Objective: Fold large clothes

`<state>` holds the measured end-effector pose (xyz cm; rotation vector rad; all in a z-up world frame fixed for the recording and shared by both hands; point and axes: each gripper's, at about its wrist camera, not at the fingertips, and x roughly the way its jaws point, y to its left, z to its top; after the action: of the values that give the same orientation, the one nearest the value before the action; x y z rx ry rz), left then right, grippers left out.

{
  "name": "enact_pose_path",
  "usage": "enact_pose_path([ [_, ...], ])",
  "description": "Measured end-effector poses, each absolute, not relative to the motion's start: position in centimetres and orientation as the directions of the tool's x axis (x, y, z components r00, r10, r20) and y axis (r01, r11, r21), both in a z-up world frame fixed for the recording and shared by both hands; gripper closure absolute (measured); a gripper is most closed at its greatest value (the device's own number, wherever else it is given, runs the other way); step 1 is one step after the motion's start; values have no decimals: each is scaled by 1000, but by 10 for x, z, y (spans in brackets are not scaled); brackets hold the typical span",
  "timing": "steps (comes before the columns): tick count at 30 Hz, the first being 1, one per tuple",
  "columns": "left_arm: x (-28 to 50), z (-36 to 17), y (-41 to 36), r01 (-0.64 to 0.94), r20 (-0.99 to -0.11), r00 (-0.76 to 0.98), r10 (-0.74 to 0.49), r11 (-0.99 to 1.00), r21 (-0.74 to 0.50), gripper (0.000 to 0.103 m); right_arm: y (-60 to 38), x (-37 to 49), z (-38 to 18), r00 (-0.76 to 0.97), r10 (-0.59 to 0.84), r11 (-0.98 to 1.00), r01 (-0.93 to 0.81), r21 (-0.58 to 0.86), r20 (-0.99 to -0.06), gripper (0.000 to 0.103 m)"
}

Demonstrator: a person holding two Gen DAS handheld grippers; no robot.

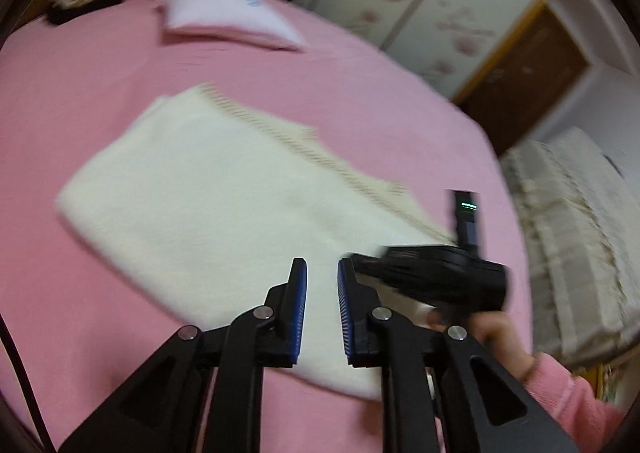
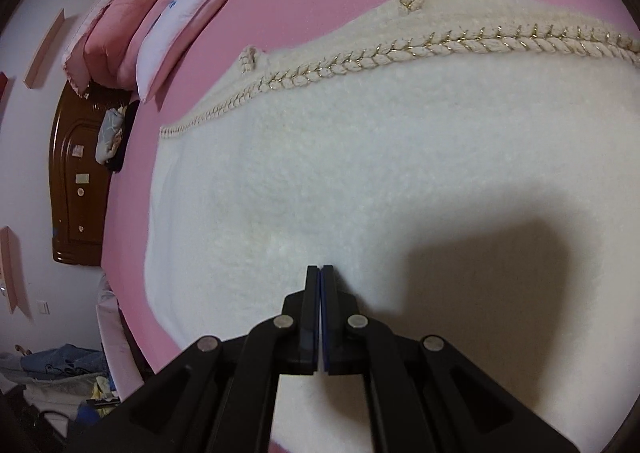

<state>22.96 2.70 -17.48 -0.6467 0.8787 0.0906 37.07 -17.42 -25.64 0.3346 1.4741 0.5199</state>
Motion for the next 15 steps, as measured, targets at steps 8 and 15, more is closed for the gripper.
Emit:
enact_pose_path([
  [8, 210, -242, 141, -639, -842, 523, -130, 594, -489, 47, -164, 396, -271, -28, 472, 878, -74, 473, -881, 103],
  [15, 202, -303, 195, -727, -871, 475, -125, 501, -469, 17, -154, 399, -273, -26, 422, 906, -34, 422, -906, 103],
])
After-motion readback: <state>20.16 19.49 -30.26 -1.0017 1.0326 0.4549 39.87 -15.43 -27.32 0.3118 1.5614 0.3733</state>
